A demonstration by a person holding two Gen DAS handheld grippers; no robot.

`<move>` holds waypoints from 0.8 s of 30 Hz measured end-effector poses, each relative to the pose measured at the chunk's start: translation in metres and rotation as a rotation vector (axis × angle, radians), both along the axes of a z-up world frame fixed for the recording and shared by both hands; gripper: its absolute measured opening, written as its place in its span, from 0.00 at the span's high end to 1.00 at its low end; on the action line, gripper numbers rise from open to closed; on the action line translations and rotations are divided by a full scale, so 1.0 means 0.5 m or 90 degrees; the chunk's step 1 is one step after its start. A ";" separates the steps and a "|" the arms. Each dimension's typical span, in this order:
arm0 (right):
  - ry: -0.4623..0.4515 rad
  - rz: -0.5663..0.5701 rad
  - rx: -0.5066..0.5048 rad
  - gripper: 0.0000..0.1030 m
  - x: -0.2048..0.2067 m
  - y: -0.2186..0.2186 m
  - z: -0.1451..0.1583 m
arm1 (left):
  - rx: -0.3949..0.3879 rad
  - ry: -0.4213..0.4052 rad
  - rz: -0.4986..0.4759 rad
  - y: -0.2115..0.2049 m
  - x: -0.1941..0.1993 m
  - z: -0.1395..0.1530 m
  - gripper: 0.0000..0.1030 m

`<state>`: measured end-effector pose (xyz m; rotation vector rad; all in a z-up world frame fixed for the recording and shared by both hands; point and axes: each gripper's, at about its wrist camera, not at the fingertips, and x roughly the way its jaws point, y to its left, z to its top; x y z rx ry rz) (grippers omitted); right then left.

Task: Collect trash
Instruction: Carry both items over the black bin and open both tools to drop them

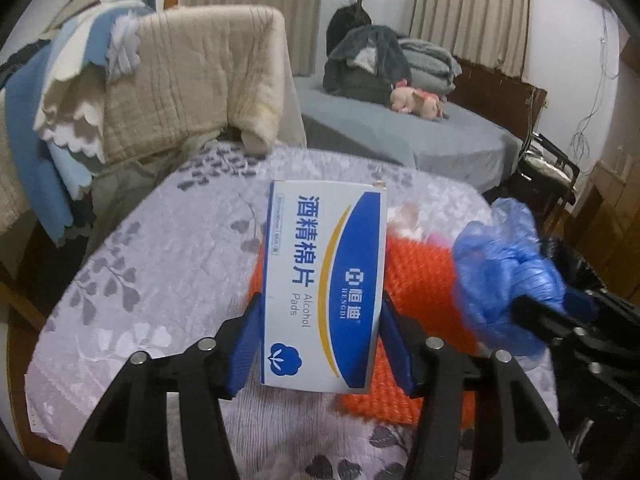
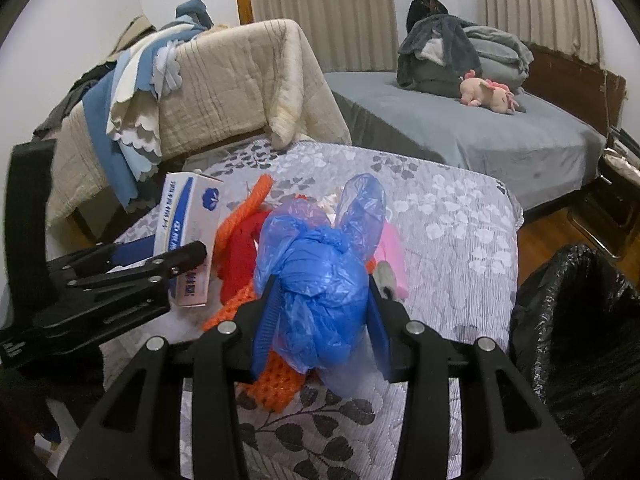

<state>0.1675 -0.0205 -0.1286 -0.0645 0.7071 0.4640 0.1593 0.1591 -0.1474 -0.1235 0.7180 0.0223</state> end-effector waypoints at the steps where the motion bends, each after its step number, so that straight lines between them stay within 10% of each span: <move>1: -0.002 0.000 0.002 0.61 -0.003 -0.001 0.004 | 0.003 -0.003 0.000 -0.002 -0.005 0.009 0.46; 24: -0.059 -0.135 0.031 0.61 -0.078 -0.240 0.097 | -0.009 -0.046 -0.128 -0.220 -0.052 0.109 0.46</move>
